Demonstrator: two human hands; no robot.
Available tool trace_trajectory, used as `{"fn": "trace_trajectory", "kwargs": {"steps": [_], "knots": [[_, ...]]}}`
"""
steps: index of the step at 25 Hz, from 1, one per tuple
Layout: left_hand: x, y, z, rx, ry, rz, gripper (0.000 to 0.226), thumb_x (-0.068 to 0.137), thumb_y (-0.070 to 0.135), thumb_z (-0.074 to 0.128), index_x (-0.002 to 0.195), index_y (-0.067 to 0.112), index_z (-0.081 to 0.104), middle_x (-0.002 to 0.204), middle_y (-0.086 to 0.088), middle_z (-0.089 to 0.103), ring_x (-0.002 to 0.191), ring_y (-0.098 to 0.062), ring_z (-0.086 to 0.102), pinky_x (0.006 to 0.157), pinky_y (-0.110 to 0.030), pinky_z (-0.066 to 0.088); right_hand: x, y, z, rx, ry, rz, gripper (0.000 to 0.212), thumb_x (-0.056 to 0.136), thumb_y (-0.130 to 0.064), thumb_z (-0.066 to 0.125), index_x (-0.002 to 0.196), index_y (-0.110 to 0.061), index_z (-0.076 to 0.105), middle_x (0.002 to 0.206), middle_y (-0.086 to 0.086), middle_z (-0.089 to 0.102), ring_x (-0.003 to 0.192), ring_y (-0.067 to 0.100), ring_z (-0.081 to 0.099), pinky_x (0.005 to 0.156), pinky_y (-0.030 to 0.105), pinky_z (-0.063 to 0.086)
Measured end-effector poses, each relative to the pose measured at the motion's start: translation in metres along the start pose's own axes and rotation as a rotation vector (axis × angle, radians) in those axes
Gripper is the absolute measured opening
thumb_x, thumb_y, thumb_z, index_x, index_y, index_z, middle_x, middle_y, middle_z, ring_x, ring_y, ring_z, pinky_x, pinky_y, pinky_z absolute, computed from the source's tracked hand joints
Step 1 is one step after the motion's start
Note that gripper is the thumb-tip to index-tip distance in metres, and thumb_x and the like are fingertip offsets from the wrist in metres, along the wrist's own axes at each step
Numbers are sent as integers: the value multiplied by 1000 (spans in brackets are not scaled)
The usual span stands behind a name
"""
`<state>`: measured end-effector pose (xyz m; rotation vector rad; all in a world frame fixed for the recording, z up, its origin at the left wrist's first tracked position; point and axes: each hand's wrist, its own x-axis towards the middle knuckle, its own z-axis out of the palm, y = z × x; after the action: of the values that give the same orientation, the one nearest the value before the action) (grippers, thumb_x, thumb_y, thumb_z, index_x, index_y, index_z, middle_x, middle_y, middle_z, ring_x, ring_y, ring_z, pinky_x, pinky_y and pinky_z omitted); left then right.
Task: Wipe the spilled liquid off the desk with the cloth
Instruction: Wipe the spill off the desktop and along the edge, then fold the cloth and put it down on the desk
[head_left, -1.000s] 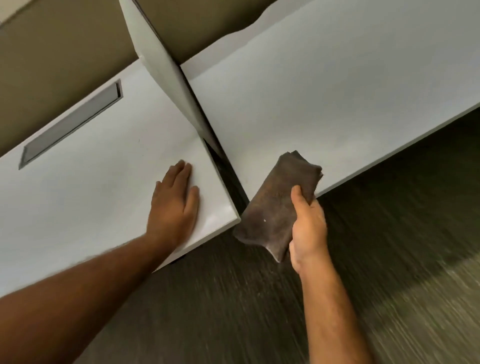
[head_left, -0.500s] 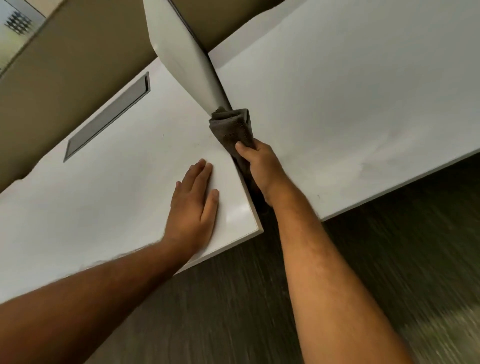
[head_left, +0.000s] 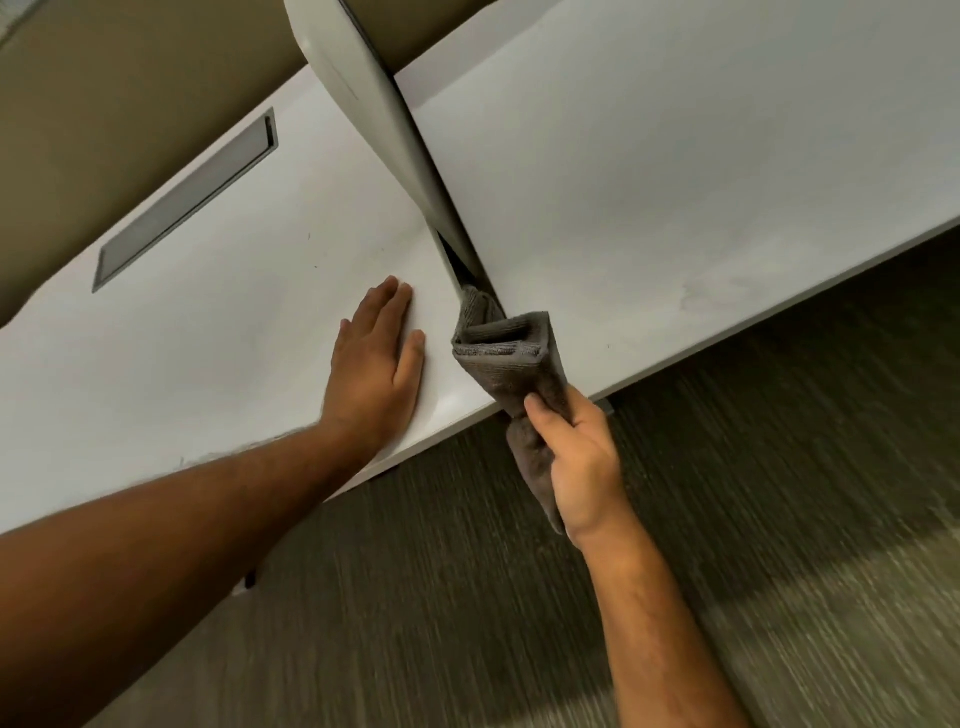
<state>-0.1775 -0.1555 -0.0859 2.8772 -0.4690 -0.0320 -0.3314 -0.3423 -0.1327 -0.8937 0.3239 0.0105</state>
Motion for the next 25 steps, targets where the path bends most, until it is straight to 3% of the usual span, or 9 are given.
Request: {"fn": "trace_trajectory", "kwargs": {"steps": [3,5,8,13,16,18,20,22,25], "knots": [[-1,0,0,6,12,2,61,112,54,31,169,34,22,179,11,21,166,-14,17,136,-47,13,-34,-3,-17,110,83,14,36,105,-25,54,133,-29,76,135,5,78,133,23,69,107,31,56],[-1,1,-2,9,18,-1,61,111,53,31,169,33,23,179,10,21,166,-14,17,135,-44,10,-57,-1,-23,198,256,54,28,101,-24,65,123,-28,81,130,10,80,128,29,72,101,36,60],[-4,5,-6,-11,29,7,63,110,53,30,169,31,26,179,8,23,166,-15,17,134,-40,5,-77,-4,-21,398,497,159,30,89,-34,71,117,-30,82,129,14,80,119,36,76,95,55,60],[-9,10,-12,-81,28,17,68,104,55,24,168,30,28,179,5,24,166,-16,16,136,-48,9,-80,-47,14,410,376,233,54,94,-55,68,138,-24,71,133,16,78,115,40,78,90,61,64],[-8,9,-22,-211,-32,62,54,110,45,30,159,32,47,175,8,33,166,-14,17,136,-53,3,-61,-76,46,257,280,221,62,94,-56,69,144,-20,67,138,18,75,124,40,74,107,61,56],[-10,6,-46,-502,-167,71,45,116,35,32,140,27,68,162,11,52,162,-17,31,135,-55,-1,-47,-92,79,182,269,208,60,96,-55,69,143,-17,68,139,19,74,126,40,72,114,63,50],[-14,-5,-76,-1031,-403,-90,59,116,42,27,130,12,75,146,-2,70,148,-32,54,133,-62,14,-34,-101,113,128,245,225,55,100,-53,66,139,-14,71,137,21,75,126,41,71,117,64,48],[-19,-23,-108,-1488,-658,-256,76,111,60,28,139,0,67,144,-24,67,138,-47,59,128,-62,31,-20,-106,143,63,258,237,54,101,-51,65,138,-12,71,135,21,75,126,42,71,117,64,48],[-37,-55,-140,-1791,-687,-267,65,100,49,61,142,0,59,141,-29,58,128,-44,60,113,-52,44,-7,-110,180,-71,243,247,56,98,-55,69,135,-13,74,131,20,77,123,42,73,115,63,50]]}}
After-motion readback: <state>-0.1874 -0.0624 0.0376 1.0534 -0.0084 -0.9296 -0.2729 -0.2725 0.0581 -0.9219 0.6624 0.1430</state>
